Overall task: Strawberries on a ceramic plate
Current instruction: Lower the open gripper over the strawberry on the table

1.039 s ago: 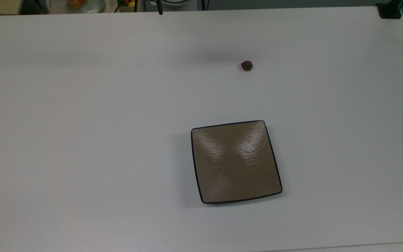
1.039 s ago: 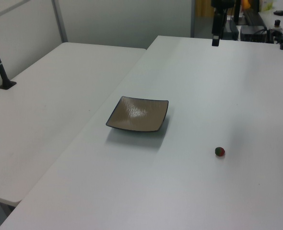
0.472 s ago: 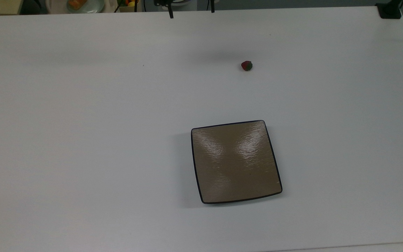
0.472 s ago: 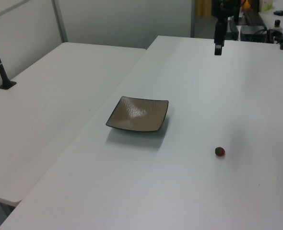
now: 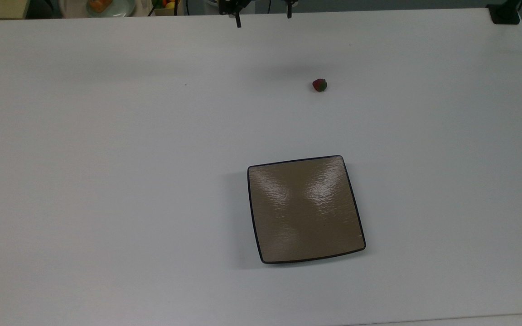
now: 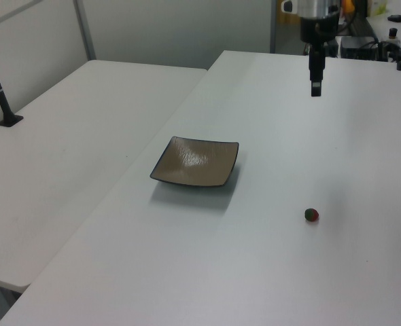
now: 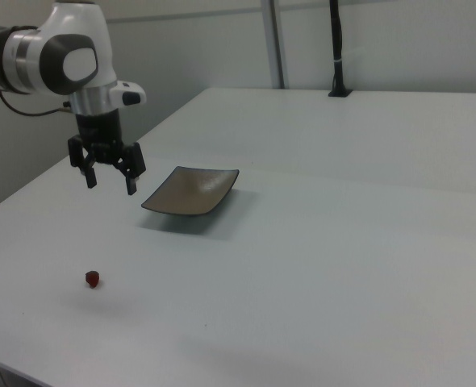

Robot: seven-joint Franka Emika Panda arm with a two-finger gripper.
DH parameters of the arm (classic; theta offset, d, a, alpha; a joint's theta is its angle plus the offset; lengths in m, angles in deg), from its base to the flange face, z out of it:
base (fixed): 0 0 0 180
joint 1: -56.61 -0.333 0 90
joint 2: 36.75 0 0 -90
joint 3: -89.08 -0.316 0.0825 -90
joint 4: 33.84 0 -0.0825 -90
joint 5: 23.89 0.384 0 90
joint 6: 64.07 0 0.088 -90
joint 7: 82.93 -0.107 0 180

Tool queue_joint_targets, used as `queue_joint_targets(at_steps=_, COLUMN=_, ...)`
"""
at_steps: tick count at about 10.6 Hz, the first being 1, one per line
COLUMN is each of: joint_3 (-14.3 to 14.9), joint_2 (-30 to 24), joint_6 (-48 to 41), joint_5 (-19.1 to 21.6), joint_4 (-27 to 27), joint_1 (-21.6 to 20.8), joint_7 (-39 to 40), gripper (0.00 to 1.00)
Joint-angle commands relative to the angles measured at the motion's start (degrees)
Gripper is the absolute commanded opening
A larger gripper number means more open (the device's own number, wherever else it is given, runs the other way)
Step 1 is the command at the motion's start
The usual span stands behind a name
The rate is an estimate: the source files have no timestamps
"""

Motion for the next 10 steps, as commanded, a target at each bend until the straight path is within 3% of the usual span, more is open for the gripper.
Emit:
queue_joint_targets(at_steps=1, joint_3=0.1, joint_2=-1.9, joint_6=-2.1, joint_5=-1.8, joint_4=-4.0, joint_1=-1.6, joint_7=1.3, gripper=1.0)
queue_joint_targets(at_steps=6, joint_3=-3.5, joint_2=-1.9, joint_6=-4.3, joint_5=-4.0, joint_4=-9.4, joint_1=-2.0, joint_7=1.3, gripper=1.0)
queue_joint_targets(at_steps=10, joint_3=-4.5, joint_2=-1.2, joint_6=-1.9, joint_5=-4.2, joint_4=-12.4, joint_1=-2.9, joint_7=1.3, gripper=1.0)
